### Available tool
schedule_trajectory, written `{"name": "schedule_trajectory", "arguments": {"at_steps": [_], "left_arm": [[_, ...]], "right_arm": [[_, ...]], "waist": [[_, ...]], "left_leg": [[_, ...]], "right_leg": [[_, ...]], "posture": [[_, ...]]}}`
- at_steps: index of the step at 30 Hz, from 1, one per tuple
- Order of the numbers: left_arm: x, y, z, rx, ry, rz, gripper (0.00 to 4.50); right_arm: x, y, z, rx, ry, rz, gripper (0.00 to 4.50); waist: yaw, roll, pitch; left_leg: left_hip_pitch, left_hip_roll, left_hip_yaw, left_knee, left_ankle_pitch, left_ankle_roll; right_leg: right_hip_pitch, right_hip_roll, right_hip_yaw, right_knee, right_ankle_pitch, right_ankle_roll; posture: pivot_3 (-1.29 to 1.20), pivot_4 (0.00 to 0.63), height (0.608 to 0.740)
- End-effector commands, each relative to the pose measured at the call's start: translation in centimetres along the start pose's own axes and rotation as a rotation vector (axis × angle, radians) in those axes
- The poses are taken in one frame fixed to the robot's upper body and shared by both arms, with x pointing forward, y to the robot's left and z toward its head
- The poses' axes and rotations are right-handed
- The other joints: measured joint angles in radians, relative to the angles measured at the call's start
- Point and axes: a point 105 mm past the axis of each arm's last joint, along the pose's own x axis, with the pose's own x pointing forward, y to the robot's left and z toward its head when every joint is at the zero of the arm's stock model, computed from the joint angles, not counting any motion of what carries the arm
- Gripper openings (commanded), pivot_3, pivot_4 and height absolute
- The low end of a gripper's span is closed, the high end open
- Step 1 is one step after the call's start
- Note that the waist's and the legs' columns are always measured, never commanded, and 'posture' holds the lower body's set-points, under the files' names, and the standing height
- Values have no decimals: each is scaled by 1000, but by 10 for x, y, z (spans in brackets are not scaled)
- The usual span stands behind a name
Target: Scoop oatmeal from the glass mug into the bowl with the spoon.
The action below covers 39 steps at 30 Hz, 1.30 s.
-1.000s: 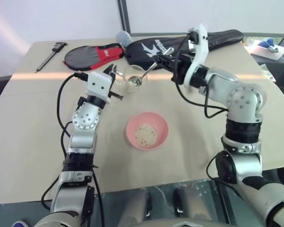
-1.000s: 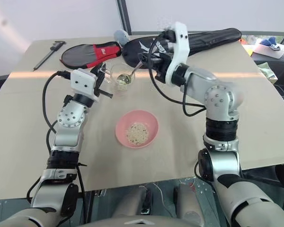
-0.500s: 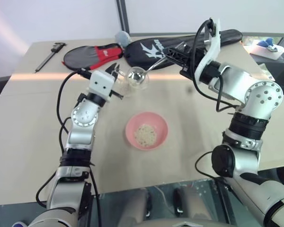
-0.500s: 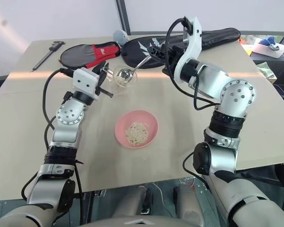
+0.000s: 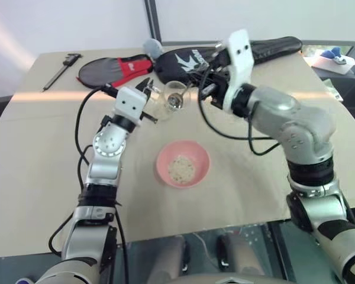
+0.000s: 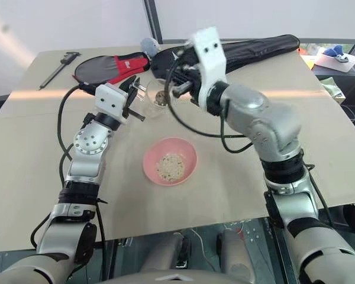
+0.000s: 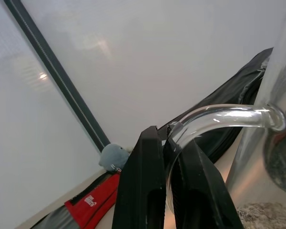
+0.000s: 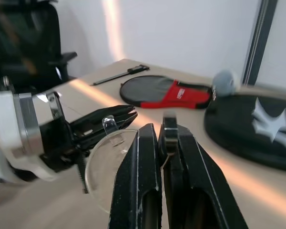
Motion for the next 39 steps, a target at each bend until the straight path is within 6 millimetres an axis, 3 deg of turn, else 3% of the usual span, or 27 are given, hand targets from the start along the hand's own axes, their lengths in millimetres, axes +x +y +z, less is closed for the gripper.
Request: {"name": "schedule_trajectory", "arguments": {"at_steps": [1, 5, 9, 20, 39], "left_arm": [[10, 13, 24, 0, -87, 71, 63], [11, 10, 24, -12, -83, 87, 63], [10, 9, 23, -16, -80, 96, 63], [3, 12, 10, -23, -36, 94, 63], [-18, 0, -15, -78, 63, 82, 63]], "right_arm": [[5, -1, -1, -167, -38, -3, 0], [11, 3, -13, -54, 19, 45, 0], [13, 0, -15, 193, 55, 56, 0], [9, -18, 4, 706, 75, 53, 0], [1, -42, 7, 987, 97, 12, 0]], "waist": [[0, 0, 0], [1, 0, 0], [1, 0, 0], [1, 0, 0], [0, 0, 0]], "left_leg": [[0, 0, 0, 0, 0, 0], [0, 0, 0, 0, 0, 0], [0, 0, -1, 0, 0, 0], [0, 0, -1, 0, 0, 0], [0, 0, 0, 0, 0, 0]], "right_leg": [[0, 0, 0, 0, 0, 0], [0, 0, 0, 0, 0, 0], [0, 0, 0, 0, 0, 0], [0, 0, 0, 0, 0, 0], [0, 0, 0, 1, 0, 0]], "posture": [[0, 150, 740], [0, 150, 740], [0, 150, 740], [0, 150, 740], [0, 150, 740]]}}
